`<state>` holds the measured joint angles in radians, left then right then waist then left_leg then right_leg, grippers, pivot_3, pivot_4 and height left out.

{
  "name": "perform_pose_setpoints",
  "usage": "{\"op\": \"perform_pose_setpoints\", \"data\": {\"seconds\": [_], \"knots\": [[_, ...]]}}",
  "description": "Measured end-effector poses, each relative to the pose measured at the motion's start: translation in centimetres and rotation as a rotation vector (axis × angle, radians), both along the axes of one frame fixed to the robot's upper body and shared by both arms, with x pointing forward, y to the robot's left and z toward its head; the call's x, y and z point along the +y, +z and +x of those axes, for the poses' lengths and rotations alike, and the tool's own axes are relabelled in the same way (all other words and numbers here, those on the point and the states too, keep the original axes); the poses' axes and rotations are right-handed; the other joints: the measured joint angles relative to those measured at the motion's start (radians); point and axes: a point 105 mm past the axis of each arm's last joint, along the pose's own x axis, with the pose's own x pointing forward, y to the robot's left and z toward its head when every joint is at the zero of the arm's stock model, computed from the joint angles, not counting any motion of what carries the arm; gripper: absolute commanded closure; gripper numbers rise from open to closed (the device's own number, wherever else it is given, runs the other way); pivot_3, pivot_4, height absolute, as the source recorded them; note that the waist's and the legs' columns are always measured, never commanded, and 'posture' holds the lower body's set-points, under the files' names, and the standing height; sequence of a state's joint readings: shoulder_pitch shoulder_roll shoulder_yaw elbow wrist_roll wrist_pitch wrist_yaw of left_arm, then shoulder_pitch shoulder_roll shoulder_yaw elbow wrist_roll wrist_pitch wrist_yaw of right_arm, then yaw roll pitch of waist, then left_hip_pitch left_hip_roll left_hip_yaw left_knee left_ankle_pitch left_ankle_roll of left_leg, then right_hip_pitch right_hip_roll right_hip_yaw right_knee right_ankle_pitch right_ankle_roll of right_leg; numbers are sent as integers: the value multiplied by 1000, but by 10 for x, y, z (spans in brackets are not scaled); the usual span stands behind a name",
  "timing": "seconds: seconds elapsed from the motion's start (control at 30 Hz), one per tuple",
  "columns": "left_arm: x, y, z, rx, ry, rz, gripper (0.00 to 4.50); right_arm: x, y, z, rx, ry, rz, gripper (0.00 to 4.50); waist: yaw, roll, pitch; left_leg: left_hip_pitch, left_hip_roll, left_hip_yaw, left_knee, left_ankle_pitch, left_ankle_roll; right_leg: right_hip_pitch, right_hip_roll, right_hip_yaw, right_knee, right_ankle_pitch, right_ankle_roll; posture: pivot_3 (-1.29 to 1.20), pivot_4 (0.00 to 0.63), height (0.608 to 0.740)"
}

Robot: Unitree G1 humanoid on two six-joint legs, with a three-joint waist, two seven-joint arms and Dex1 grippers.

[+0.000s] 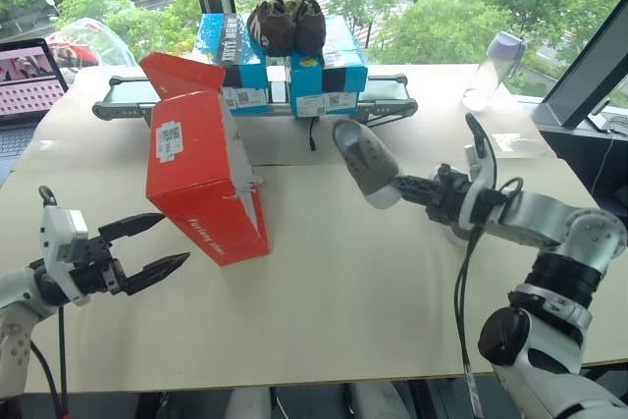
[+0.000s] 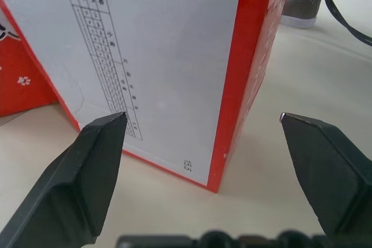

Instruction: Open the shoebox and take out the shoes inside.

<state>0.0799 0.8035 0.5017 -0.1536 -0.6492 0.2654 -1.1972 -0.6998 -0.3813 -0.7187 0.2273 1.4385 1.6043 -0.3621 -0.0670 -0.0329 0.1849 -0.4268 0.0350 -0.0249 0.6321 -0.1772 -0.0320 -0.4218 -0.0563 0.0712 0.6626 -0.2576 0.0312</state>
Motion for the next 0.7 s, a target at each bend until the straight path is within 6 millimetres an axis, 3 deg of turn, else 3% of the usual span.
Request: {"op": "perform_pose_setpoints", "data": {"seconds": [0.2, 0.23, 0.27, 0.53, 0.57, 0.7], "knots": [[1, -2, 1, 13, -1, 1, 0, -29, -19, -11, 76, -106, -36, 3768, -4, 0, 0, 1, 0, 1, 0, 0, 0, 0, 0, 1, 0, 0, 0, 0, 150, 740], [1, -2, 2, 13, -3, 1, 0, -32, -21, -13, 85, -118, -40, 3149, -4, 0, 0, 1, 1, 1, 0, 0, 0, 1, 0, 1, 0, 0, 0, 0, 150, 740], [1, -2, 2, 13, -3, 1, 0, -34, -23, -13, 92, -128, -42, 2995, -4, 0, 0, 2, 1, 1, 0, 0, 0, 1, 1, 1, 0, 0, 0, 0, 150, 740], [1, -1, 0, 19, -13, 14, 0, -34, -14, -11, 77, -139, -18, 201, -3, 0, 0, 1, 1, 1, 0, 0, 0, 1, 1, 2, -1, 0, 0, 0, 150, 740], [1, -2, -1, 24, -13, 15, 0, -33, -12, -11, 74, -135, -19, 22, -3, 0, 0, 1, 1, 1, 0, 0, 0, 1, 1, 2, -1, 0, 0, 0, 150, 740], [9, -3, -9, 50, 9, 17, 0, -33, -5, -8, 63, -131, -30, 22, -5, 0, 0, 1, 1, 1, 0, 0, 0, 0, 1, 2, -2, 0, 0, 0, 150, 740]]}}
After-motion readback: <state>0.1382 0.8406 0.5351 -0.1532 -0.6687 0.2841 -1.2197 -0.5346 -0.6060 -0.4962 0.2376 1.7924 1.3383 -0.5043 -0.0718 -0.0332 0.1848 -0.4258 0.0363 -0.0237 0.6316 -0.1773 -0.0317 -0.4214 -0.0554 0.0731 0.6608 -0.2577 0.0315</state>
